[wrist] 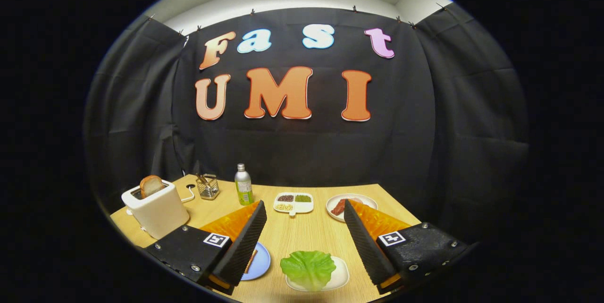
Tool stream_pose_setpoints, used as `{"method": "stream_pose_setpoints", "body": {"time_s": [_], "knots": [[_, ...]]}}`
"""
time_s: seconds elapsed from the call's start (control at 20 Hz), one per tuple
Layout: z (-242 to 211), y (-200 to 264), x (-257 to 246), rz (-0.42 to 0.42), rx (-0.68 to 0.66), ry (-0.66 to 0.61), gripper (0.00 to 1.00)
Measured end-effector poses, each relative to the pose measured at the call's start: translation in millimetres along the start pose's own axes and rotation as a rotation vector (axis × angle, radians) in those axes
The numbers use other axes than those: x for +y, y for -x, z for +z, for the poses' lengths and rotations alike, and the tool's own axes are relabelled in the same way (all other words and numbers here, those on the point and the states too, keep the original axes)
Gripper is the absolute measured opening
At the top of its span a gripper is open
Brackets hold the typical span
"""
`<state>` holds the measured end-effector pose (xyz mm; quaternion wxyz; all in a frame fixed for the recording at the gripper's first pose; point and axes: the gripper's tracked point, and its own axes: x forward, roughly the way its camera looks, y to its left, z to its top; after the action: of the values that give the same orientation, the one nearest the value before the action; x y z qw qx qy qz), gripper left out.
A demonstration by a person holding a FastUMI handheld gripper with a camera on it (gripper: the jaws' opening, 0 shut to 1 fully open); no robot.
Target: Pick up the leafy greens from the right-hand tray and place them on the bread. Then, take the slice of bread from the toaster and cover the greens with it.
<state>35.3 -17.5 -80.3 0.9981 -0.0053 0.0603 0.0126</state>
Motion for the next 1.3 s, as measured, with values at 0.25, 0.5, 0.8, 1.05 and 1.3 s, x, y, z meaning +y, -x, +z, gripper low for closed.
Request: {"method": "stream_pose_setpoints", "body": {"time_s": [0.25, 0.5, 0.8, 1.05, 1.3], "knots": [[-49, -9, -4, 0.001, 0.090, 0.011, 0.99], [-97, -19, -3, 0.015, 0.188, 0.035, 0.99], [-158, -35, 1, 0.039, 0.330, 0.062, 0.99], [-191, -44, -6, 0.029, 0.408, 0.067, 0.99], [-212, -49, -12, 0.021, 0.462, 0.068, 1.00]]}}
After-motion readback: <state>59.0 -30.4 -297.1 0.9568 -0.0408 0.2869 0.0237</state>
